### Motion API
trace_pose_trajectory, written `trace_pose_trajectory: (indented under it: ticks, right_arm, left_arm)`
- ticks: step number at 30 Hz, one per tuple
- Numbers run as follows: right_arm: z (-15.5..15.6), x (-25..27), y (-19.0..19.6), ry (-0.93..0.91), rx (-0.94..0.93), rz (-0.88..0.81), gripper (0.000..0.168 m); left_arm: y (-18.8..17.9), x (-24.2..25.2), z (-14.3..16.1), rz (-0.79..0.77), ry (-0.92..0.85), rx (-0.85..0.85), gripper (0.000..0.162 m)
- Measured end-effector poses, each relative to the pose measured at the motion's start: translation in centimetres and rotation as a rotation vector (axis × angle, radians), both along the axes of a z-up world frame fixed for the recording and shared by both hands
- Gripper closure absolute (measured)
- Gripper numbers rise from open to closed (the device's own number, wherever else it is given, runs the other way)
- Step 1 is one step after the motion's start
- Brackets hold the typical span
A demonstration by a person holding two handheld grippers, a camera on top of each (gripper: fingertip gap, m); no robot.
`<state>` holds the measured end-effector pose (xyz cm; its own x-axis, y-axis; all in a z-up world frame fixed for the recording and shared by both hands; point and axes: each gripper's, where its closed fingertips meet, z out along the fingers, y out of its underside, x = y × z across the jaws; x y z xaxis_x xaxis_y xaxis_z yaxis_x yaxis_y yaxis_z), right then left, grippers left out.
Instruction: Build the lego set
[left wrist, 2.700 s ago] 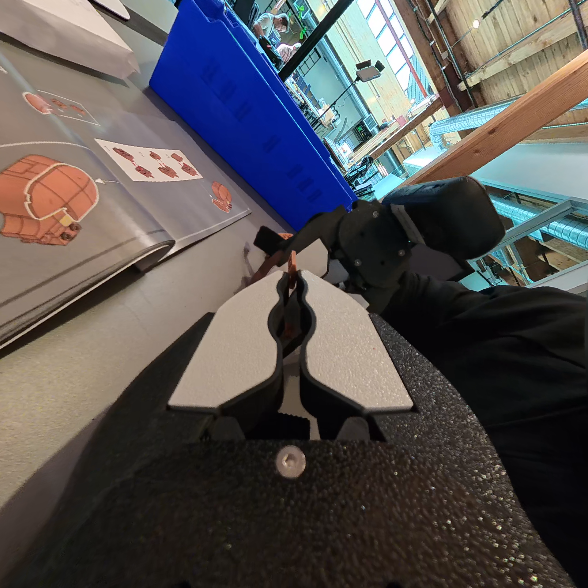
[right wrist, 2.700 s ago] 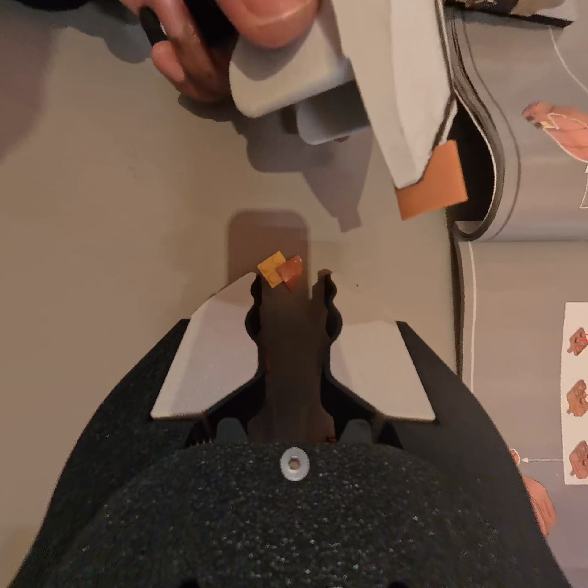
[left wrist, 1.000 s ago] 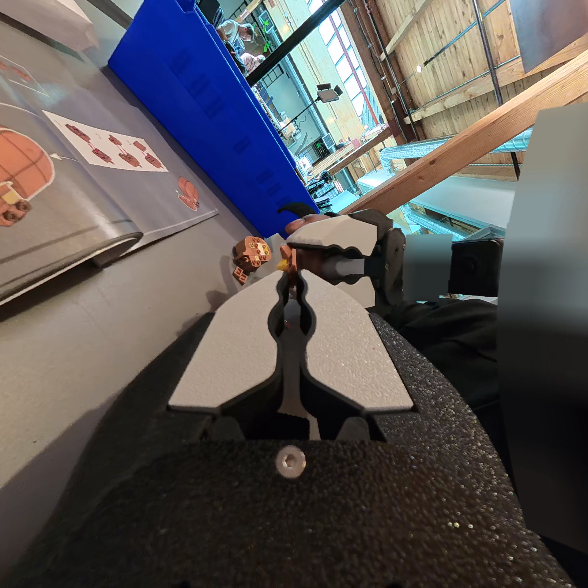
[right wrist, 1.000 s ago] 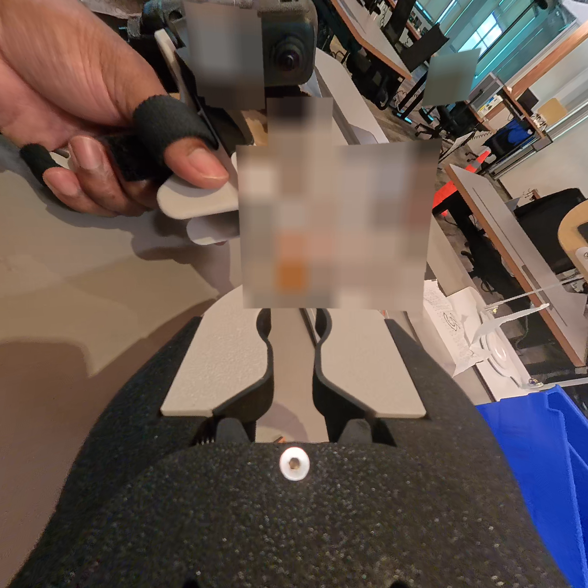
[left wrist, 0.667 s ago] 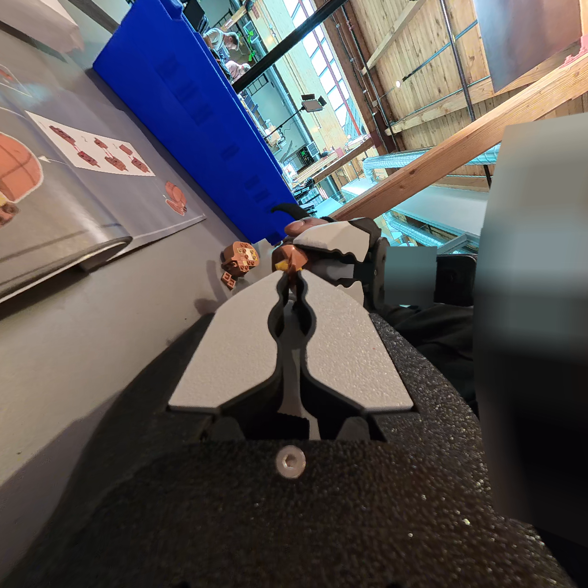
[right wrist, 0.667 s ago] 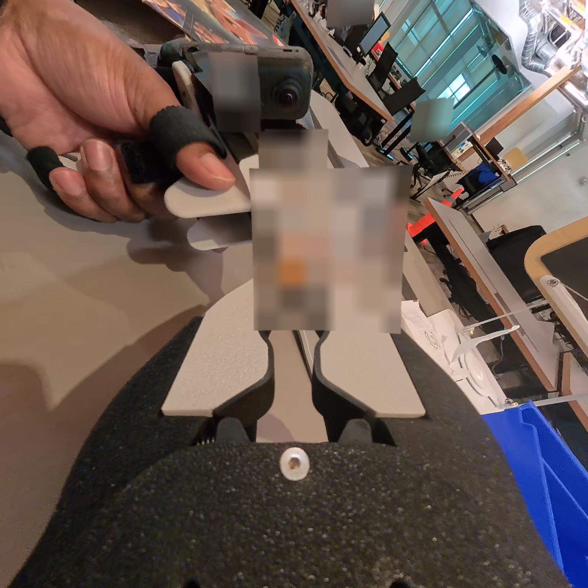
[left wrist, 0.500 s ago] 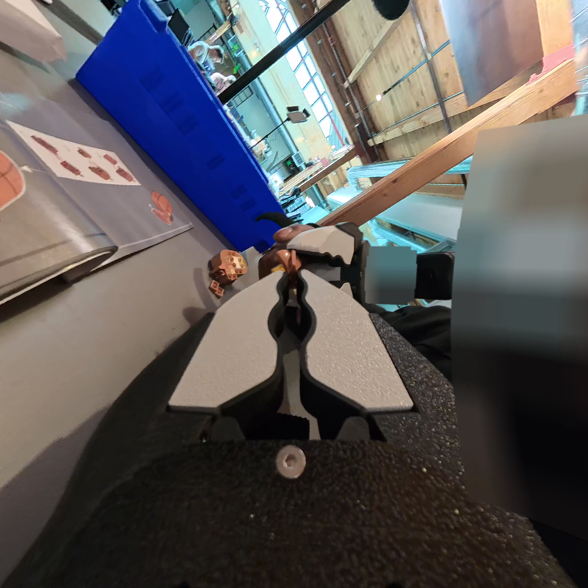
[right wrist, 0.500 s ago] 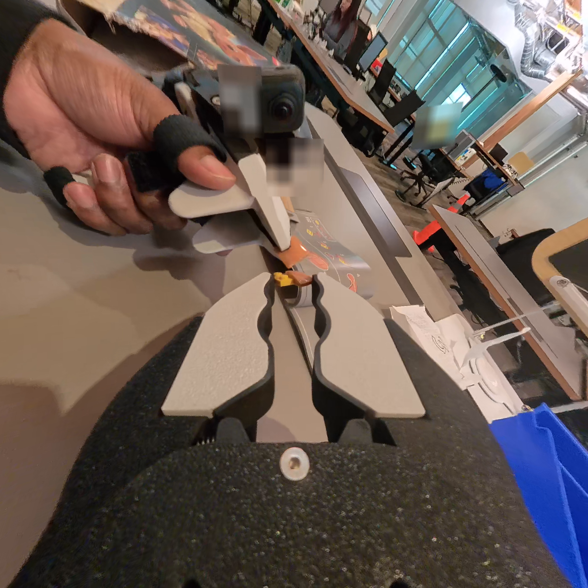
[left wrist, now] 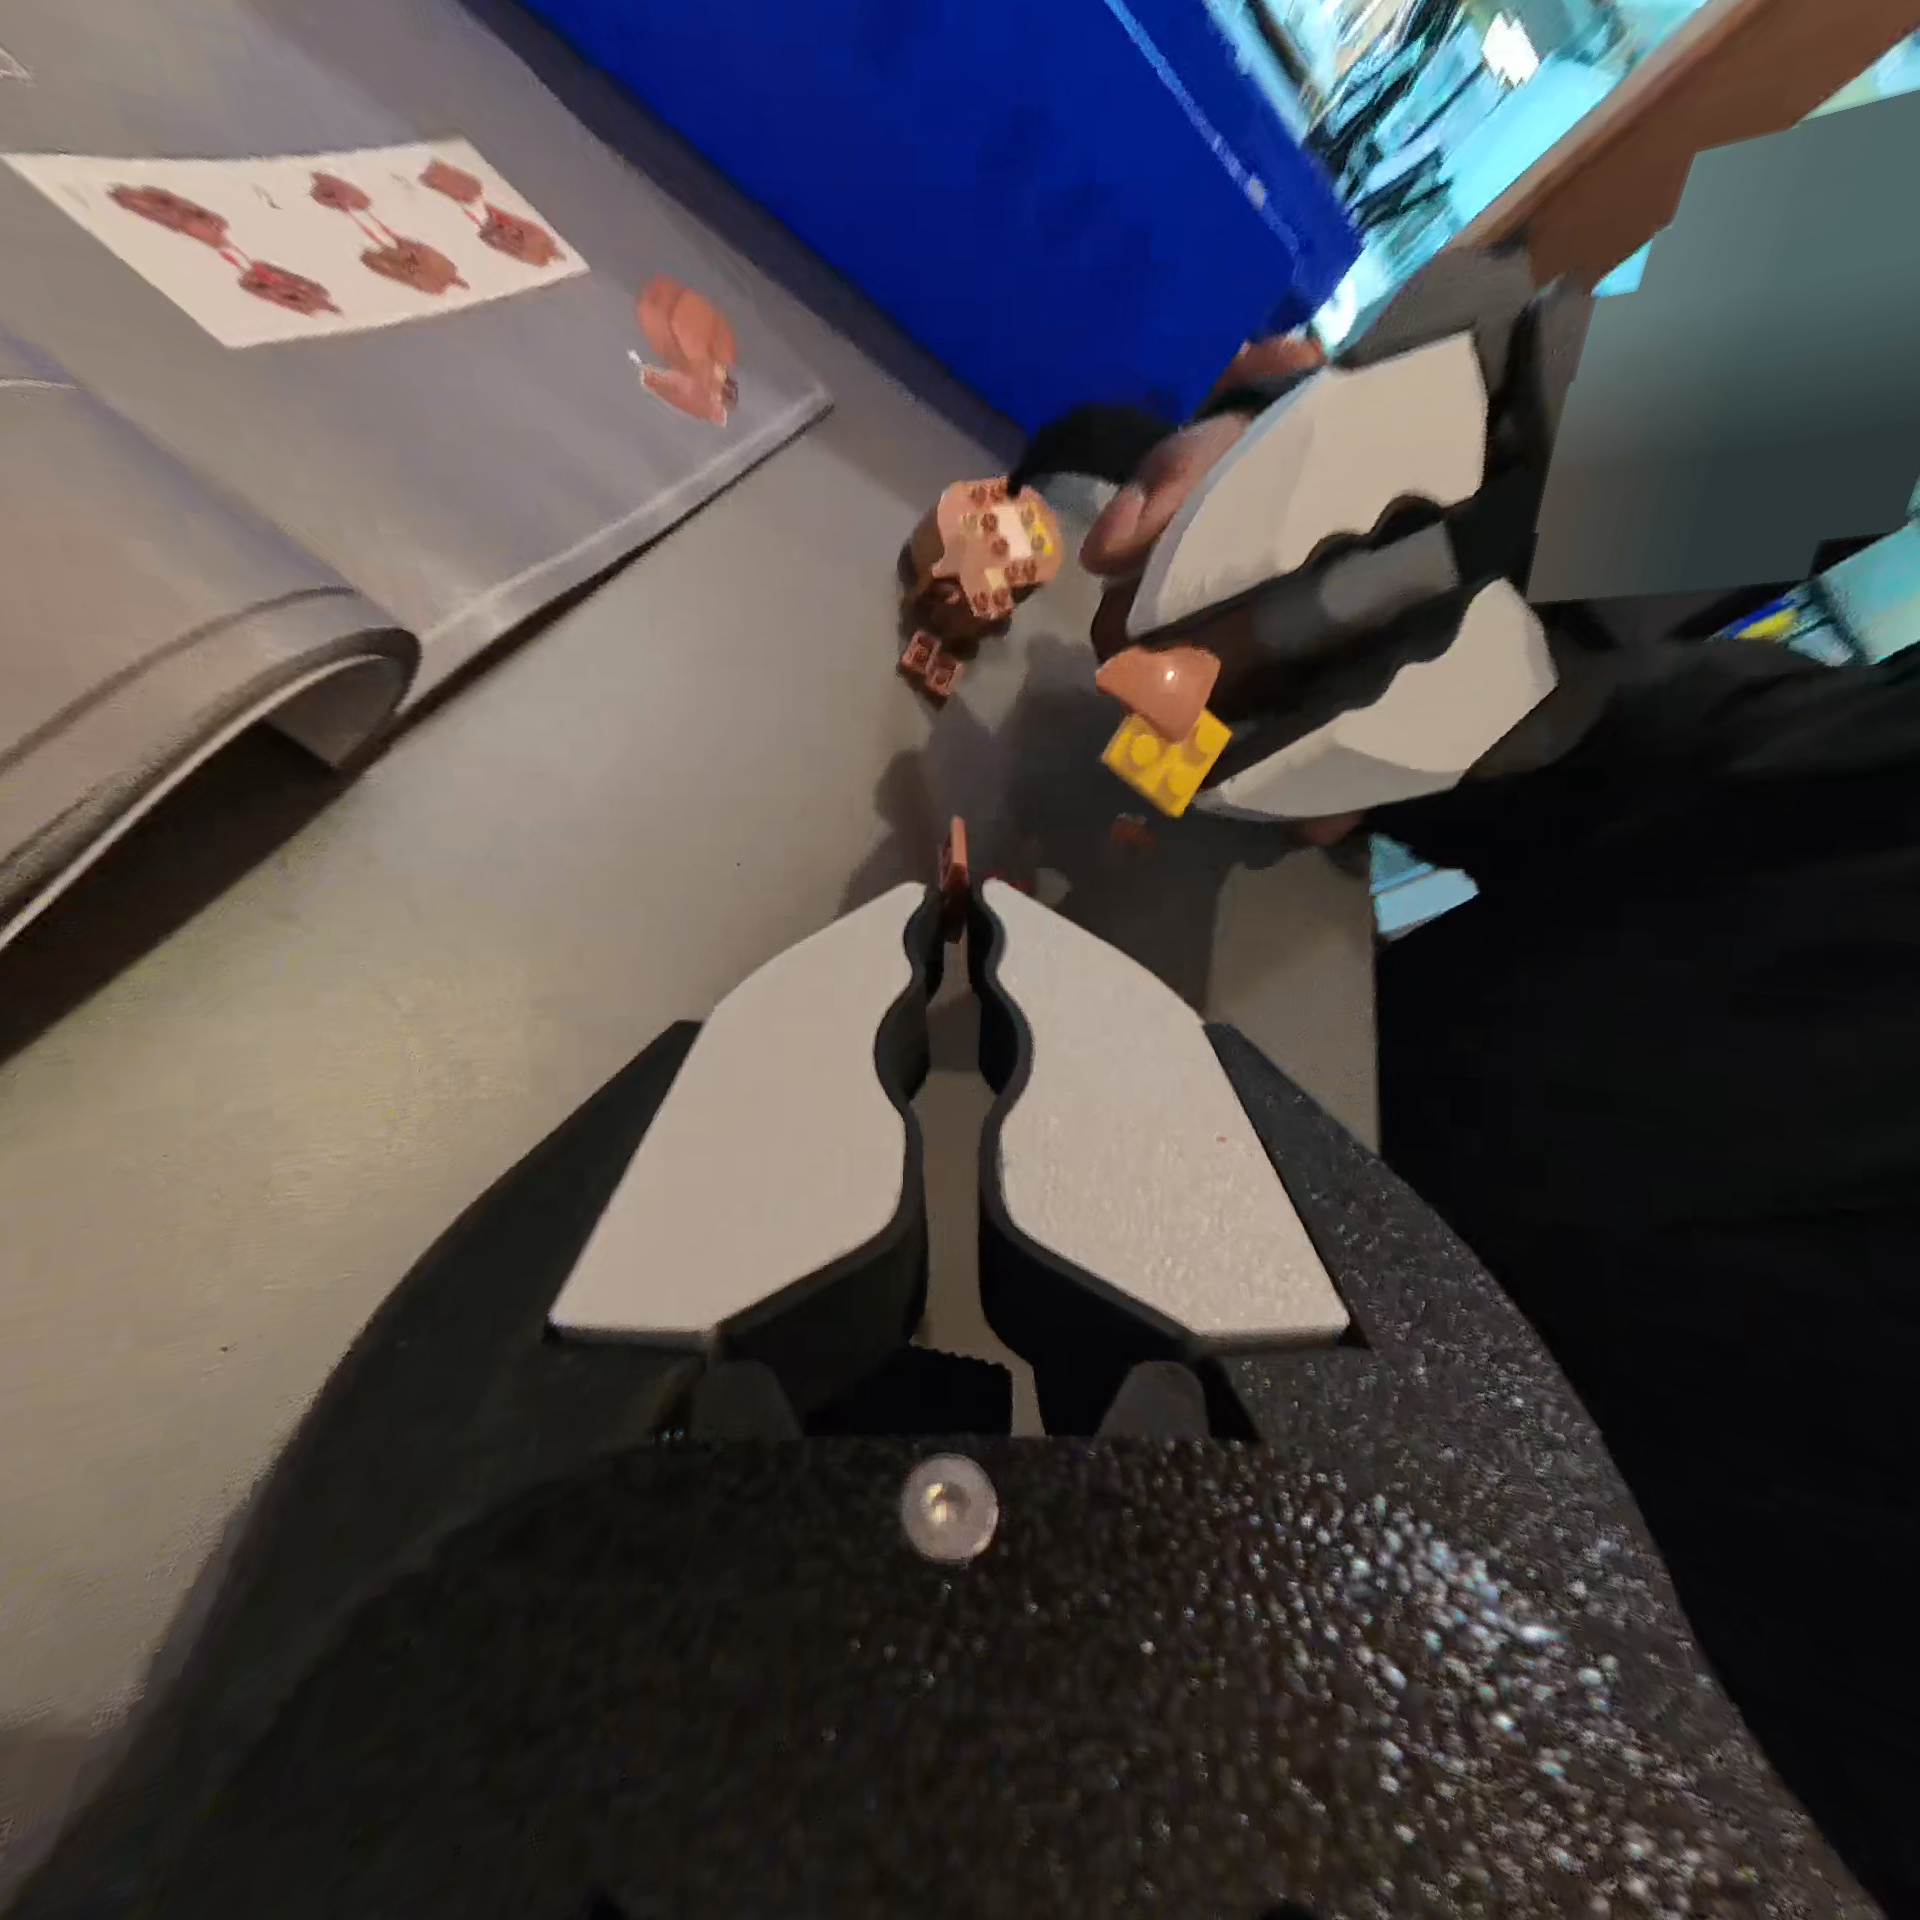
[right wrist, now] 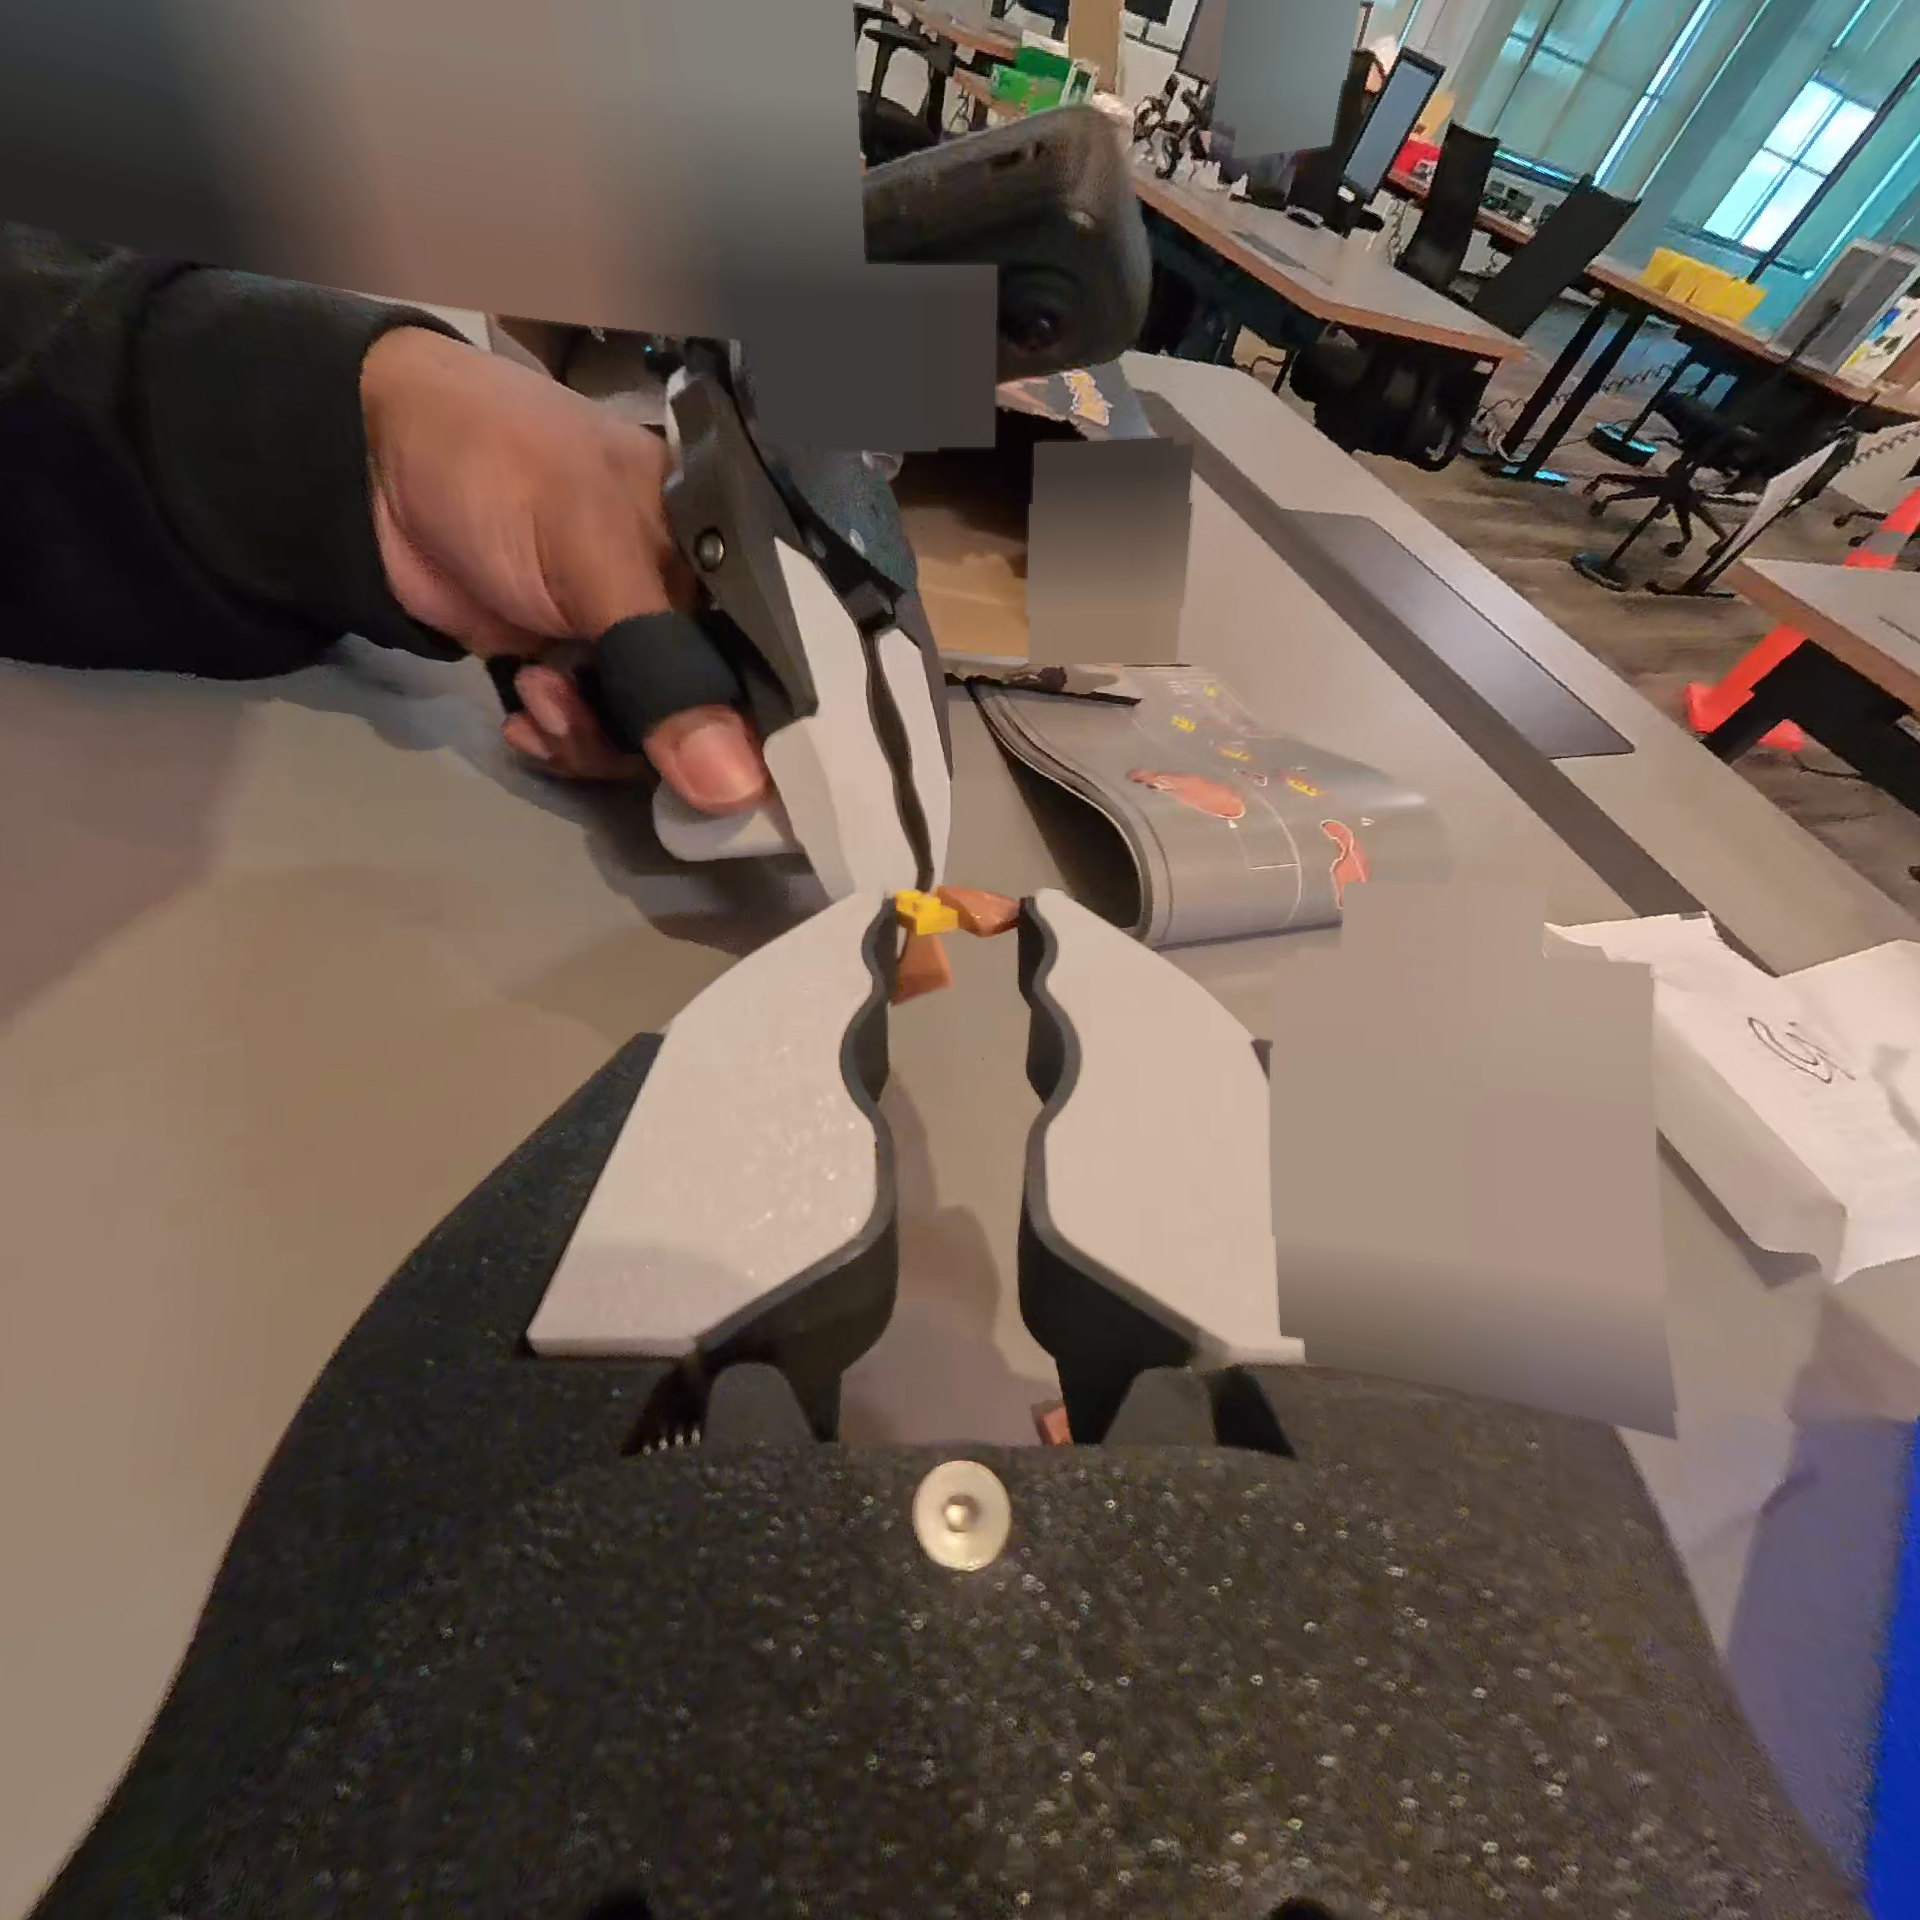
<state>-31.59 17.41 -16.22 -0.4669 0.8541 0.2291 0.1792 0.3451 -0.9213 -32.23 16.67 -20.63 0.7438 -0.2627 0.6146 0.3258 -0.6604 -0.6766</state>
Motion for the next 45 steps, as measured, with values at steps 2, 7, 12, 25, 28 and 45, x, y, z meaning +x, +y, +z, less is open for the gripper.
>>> trace_pose_trajectory:
  ticks: [2, 7, 12, 25, 28, 45]
  right_arm:
    - [-0.2, 0.2, -0.3, -0.009, -0.018, 0.017, 0.146]
    - [-0.3, 0.2, -0.2, -0.002, -0.026, 0.036, 0.146]
    - [1.6, 0.5, 0.6, 0.144, 0.013, 0.032, 0.146]
    - [-2.4, 0.8, -0.8, -0.166, 0.018, 0.075, 0.146]
    - [-2.3, 0.6, -0.6, -0.135, 0.033, 0.047, 0.146]
    - [3.9, 1.7, -0.8, 0.352, 0.161, 0.066, 0.146]
  left_arm:
    - [-0.2, 0.4, -0.7, -0.029, 0.052, -0.028, 0.158]
    - [-0.1, 1.4, 0.3, -0.056, -0.108, 0.002, 0.158]
    - [0.2, 0.0, 5.2, -0.008, -0.499, 0.193, 0.159]
    - [0.5, -1.1, 5.1, 0.064, -0.473, 0.214, 0.159]
    - [0.4, -0.7, 4.2, 0.051, -0.447, 0.159, 0.158]
    - [-0.6, 1.8, 8.2, -0.131, -0.751, 0.297, 0.158]
